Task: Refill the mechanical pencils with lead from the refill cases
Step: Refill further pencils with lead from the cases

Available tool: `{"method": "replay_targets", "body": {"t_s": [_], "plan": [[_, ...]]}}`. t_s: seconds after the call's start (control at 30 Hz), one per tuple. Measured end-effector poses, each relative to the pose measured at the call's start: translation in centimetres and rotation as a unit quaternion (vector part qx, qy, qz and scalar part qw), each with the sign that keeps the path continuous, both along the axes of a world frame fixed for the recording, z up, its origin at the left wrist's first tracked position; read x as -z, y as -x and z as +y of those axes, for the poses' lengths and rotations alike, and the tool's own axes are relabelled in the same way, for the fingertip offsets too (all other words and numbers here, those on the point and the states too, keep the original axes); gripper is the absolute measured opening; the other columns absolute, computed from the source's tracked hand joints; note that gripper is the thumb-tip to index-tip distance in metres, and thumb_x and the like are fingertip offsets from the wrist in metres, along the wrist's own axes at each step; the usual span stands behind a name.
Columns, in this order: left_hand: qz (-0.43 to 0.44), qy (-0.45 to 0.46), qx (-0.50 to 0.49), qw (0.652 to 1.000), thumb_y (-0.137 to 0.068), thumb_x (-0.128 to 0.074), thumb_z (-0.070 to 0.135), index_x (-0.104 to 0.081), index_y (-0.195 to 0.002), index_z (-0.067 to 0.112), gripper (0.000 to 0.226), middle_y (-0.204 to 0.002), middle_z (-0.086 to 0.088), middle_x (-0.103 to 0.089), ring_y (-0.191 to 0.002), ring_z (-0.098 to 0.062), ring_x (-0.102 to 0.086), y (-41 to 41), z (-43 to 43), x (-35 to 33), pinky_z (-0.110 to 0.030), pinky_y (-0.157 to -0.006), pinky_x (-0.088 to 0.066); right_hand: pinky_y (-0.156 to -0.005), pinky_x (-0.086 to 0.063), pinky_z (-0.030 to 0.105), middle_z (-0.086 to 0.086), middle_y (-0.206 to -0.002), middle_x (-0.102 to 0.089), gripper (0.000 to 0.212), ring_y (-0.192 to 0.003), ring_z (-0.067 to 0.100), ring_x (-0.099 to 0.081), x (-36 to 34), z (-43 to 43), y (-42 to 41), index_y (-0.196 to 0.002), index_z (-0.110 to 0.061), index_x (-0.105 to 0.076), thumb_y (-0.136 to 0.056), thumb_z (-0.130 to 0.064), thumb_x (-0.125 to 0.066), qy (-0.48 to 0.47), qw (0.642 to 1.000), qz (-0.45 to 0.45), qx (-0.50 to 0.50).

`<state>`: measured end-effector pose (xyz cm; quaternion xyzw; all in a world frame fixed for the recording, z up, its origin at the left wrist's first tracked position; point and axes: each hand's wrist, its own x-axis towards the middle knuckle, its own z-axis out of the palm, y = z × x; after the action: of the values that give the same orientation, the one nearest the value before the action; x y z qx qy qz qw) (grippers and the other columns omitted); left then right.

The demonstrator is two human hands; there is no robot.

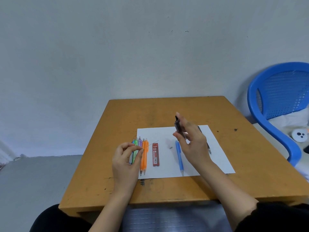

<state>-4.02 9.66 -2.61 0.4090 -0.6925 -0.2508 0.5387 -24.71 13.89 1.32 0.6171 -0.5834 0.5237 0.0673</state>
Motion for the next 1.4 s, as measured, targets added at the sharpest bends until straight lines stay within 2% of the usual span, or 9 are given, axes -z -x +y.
{"method": "replay_targets", "body": {"t_s": [0.1,0.23,0.37,0.6,0.8,1.0,1.1,1.27,1.4], "plan": [[0.002,0.008,-0.004,1.000,-0.080,-0.058,0.048,-0.067,-0.098,0.028,0.027,-0.108,0.015,-0.054,-0.106,-0.011,-0.056,0.0,0.1,0.0,-0.043,-0.068,-0.058,-0.083,-0.045,0.004,-0.018,-0.108,-0.050,0.057,-0.101,0.000,-0.051,-0.3,0.1,-0.1,-0.141,-0.026,-0.041,-0.089,-0.014,-0.061,0.011,1.000,-0.020,-0.001],[0.009,0.007,-0.011,1.000,-0.080,-0.057,0.051,-0.066,-0.098,0.030,0.029,-0.109,0.011,-0.056,-0.106,-0.015,-0.057,0.0,0.2,0.0,-0.046,-0.068,-0.058,-0.082,-0.046,0.006,-0.030,-0.106,-0.045,0.049,-0.101,-0.007,-0.052,-0.5,0.4,-0.5,-0.135,-0.030,-0.046,-0.089,-0.019,-0.059,0.012,0.999,-0.029,-0.004],[0.010,0.011,-0.015,1.000,-0.080,-0.057,0.049,-0.066,-0.098,0.029,0.028,-0.109,0.011,-0.056,-0.106,-0.013,-0.056,0.0,0.3,-0.2,-0.047,-0.067,-0.058,-0.080,-0.050,0.010,-0.019,-0.107,-0.054,0.045,-0.096,0.007,-0.059,-0.4,0.8,-0.8,-0.128,-0.034,-0.050,-0.088,-0.018,-0.059,0.003,0.999,-0.053,-0.003],[0.010,0.005,-0.033,0.999,-0.079,-0.059,0.045,-0.070,-0.099,0.016,0.037,-0.106,0.016,-0.054,-0.103,-0.009,-0.056,0.1,0.4,-0.5,-0.043,-0.068,-0.057,-0.069,-0.050,0.010,-0.017,-0.102,-0.063,0.038,-0.092,-0.003,-0.061,-1.2,1.3,-1.9,-0.111,-0.046,-0.051,-0.093,-0.012,-0.057,-0.100,0.985,-0.141,0.001],[0.016,-0.003,-0.041,0.999,-0.080,-0.063,0.035,-0.070,-0.098,0.018,0.026,-0.105,0.026,-0.049,-0.105,0.005,-0.051,0.0,0.2,-0.4,-0.023,-0.065,-0.053,-0.073,-0.055,0.018,-0.007,-0.096,-0.067,0.035,-0.089,0.003,-0.063,-1.0,1.7,-3.0,-0.112,-0.035,-0.055,-0.090,-0.010,-0.062,-0.178,0.957,-0.227,-0.039],[0.025,-0.007,-0.042,0.999,-0.080,-0.063,0.033,-0.071,-0.098,0.012,0.028,-0.103,0.024,-0.050,-0.104,0.004,-0.052,0.1,0.2,-0.4,-0.013,-0.064,-0.049,-0.061,-0.044,0.000,-0.008,-0.102,-0.061,0.035,-0.077,-0.002,-0.058,-0.1,1.3,-4.1,-0.116,-0.028,-0.057,-0.086,-0.017,-0.069,-0.258,0.953,-0.161,0.002],[0.026,-0.013,-0.044,0.999,-0.080,-0.064,0.033,-0.070,-0.099,0.013,0.028,-0.104,0.025,-0.050,-0.103,0.002,-0.052,0.0,0.1,-0.3,-0.027,-0.066,-0.055,-0.063,-0.040,-0.003,-0.004,-0.117,-0.061,0.041,-0.080,-0.001,-0.056,0.4,1.1,-4.7,-0.128,-0.022,-0.057,-0.088,-0.022,-0.066,-0.294,0.950,-0.101,0.015],[0.026,-0.017,-0.042,0.999,-0.080,-0.063,0.035,-0.069,-0.098,0.017,0.026,-0.105,0.020,-0.053,-0.103,-0.004,-0.054,-0.1,0.0,-0.1,-0.040,-0.067,-0.057,-0.089,-0.044,0.014,0.001,-0.123,-0.055,0.044,-0.105,0.009,-0.057,-0.1,0.7,-5.2,-0.135,-0.019,-0.052,-0.093,-0.028,-0.059,-0.357,0.933,-0.028,0.027],[0.024,-0.030,-0.041,0.998,-0.080,-0.064,0.035,-0.069,-0.101,0.018,0.027,-0.110,0.009,-0.056,-0.106,-0.008,-0.056,-0.1,0.1,-0.1,-0.038,-0.066,-0.058,-0.093,-0.040,0.015,0.000,-0.127,-0.053,0.039,-0.111,0.011,-0.055,0.0,0.5,-5.4,-0.131,-0.015,-0.056,-0.095,-0.028,-0.055,-0.390,0.920,0.016,0.028]]}}
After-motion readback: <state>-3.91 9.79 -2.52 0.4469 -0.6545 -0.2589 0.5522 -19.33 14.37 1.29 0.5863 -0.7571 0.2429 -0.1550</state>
